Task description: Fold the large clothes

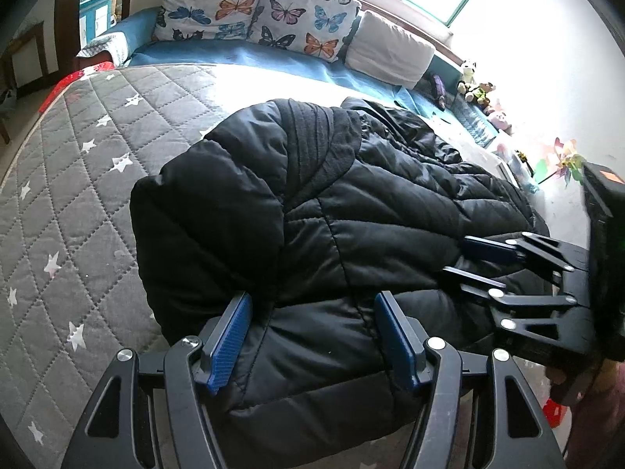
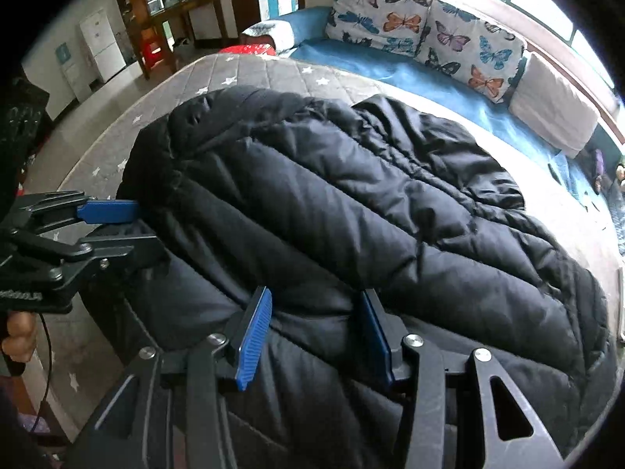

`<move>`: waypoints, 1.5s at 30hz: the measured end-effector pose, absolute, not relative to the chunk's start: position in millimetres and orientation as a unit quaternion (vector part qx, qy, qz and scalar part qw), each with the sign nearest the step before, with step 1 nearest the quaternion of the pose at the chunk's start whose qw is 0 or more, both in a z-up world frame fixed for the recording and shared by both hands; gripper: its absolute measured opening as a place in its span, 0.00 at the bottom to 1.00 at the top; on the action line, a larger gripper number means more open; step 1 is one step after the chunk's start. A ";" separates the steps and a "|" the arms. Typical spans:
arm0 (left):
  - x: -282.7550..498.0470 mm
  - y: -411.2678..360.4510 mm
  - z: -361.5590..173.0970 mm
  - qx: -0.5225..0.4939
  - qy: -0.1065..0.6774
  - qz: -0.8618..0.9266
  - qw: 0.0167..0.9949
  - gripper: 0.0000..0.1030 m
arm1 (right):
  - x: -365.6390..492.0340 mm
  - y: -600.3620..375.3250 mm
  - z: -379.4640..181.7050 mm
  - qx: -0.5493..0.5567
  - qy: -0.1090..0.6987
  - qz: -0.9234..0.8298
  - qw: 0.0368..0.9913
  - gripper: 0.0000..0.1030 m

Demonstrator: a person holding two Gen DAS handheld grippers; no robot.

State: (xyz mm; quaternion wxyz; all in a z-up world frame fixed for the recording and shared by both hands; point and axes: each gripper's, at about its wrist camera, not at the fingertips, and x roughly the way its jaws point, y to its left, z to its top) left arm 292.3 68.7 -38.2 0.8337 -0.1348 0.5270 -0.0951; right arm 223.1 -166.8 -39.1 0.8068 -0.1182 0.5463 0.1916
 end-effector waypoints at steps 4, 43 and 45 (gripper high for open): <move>292.2 67.1 -38.5 -0.128 0.529 -0.091 0.834 0.67 | 205.7 -181.7 -22.1 -0.099 0.542 0.180 0.815 0.50; 247.3 51.0 -6.4 -0.060 0.484 -0.029 0.873 0.76 | 137.2 -314.9 -17.6 -0.022 0.486 0.026 0.873 0.53; 240.0 51.6 -4.2 -0.059 0.484 -0.026 0.873 0.79 | 131.6 -313.2 -17.8 -0.022 0.485 0.021 0.874 0.54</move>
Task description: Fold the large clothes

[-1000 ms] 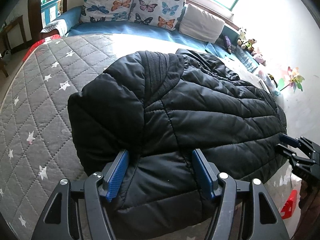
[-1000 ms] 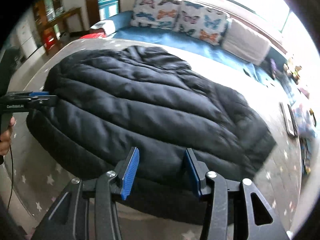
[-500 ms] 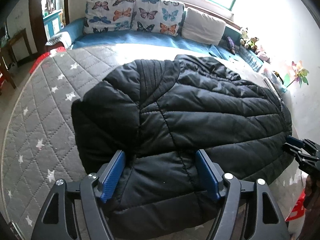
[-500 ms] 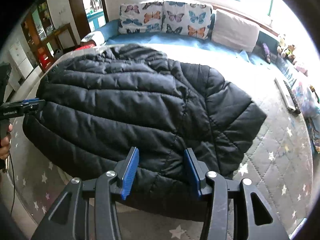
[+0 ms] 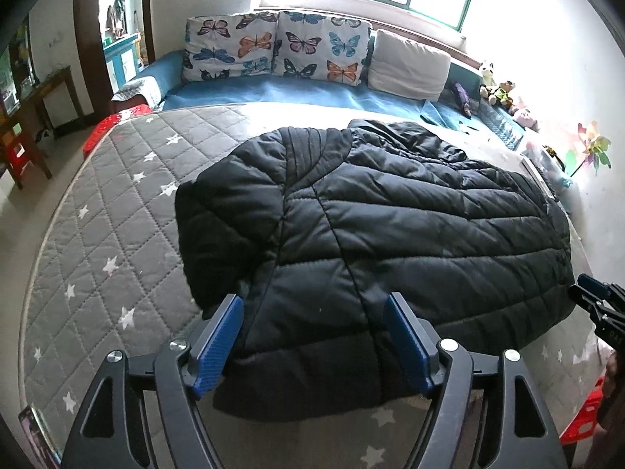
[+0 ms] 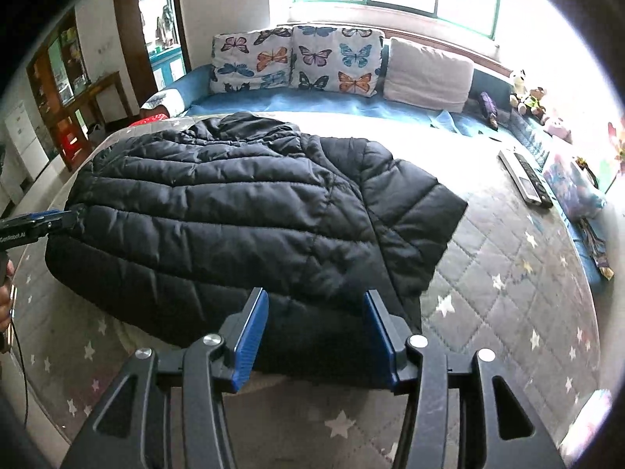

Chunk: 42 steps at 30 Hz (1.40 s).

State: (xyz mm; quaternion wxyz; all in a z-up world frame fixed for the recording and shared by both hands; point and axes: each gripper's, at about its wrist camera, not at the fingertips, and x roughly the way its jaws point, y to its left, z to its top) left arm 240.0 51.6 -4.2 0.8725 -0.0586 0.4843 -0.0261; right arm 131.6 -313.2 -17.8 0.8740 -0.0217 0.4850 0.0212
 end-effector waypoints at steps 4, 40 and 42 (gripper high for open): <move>225.0 54.0 0.7 -0.062 0.481 -0.020 0.874 0.80 | 119.9 -311.5 -17.6 -0.025 0.481 0.011 0.876 0.55; 115.9 54.1 32.9 -0.026 0.440 0.009 0.898 0.93 | 55.9 -278.6 0.4 0.012 0.444 0.014 0.896 0.63; 113.1 53.9 32.7 -0.029 0.440 0.006 0.897 0.93 | 55.0 -277.7 -0.1 0.012 0.445 0.014 0.896 0.63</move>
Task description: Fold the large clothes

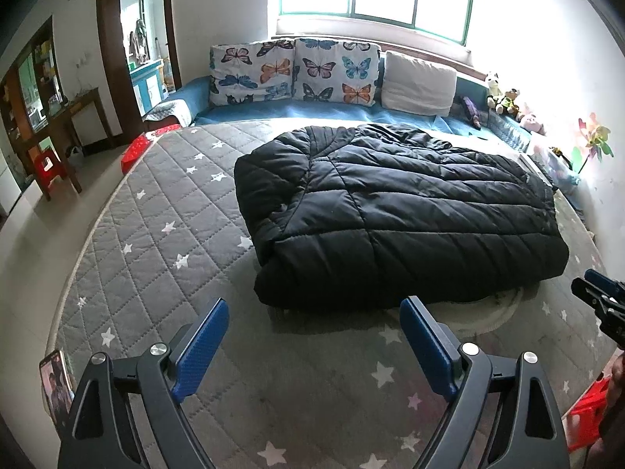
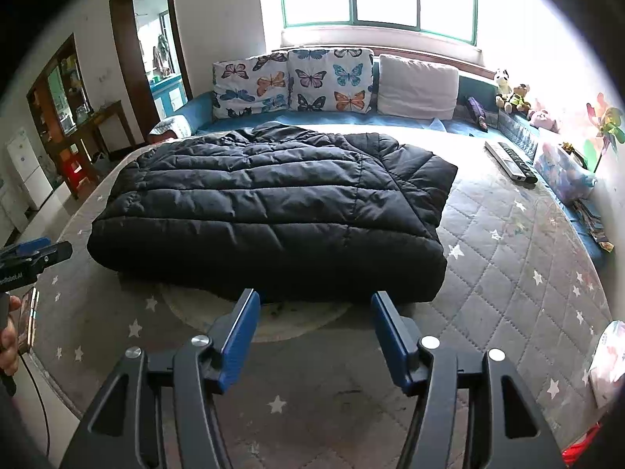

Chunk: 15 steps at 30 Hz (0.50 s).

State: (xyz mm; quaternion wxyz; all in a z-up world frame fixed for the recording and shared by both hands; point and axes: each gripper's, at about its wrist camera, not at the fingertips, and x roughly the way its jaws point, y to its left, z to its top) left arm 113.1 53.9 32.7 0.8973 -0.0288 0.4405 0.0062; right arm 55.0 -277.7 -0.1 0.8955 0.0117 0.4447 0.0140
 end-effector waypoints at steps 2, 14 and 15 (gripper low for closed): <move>112.0 53.6 32.0 -0.032 0.442 0.001 0.896 0.93 | 55.2 -278.1 0.1 0.011 0.445 0.016 0.895 0.63; 175.1 110.4 33.7 -0.161 0.455 -0.049 0.874 0.93 | 112.0 -345.7 -1.3 0.088 0.454 0.019 0.886 0.64; 186.1 117.9 31.8 -0.173 0.458 -0.054 0.870 0.94 | 123.9 -357.2 -3.6 0.095 0.460 0.015 0.882 0.64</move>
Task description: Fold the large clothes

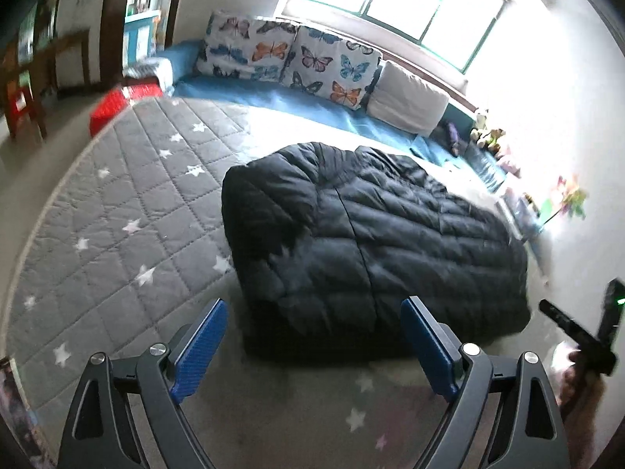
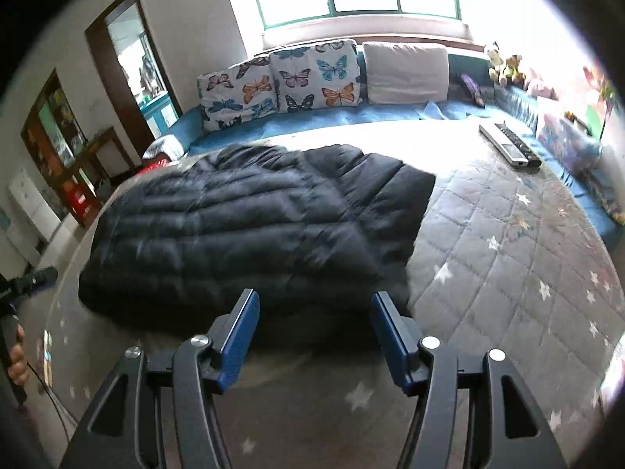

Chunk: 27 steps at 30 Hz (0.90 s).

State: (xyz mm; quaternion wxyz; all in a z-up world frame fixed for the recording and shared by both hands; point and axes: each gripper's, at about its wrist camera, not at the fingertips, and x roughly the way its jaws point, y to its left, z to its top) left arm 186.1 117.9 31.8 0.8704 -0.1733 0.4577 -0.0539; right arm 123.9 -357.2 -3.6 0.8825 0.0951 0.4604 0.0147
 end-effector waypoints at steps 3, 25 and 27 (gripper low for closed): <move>212.7 139.6 21.5 -0.213 0.460 -0.068 0.859 0.94 | 150.1 -382.2 -16.1 0.117 0.478 0.017 0.870 0.67; 312.1 177.6 -95.6 -0.396 0.519 -0.155 0.742 1.00 | 221.9 -420.9 -104.5 0.327 0.548 0.183 0.748 0.93; 318.0 170.9 -94.8 -0.378 0.532 -0.161 0.740 1.00 | 226.6 -418.0 -103.9 0.314 0.556 0.192 0.745 0.94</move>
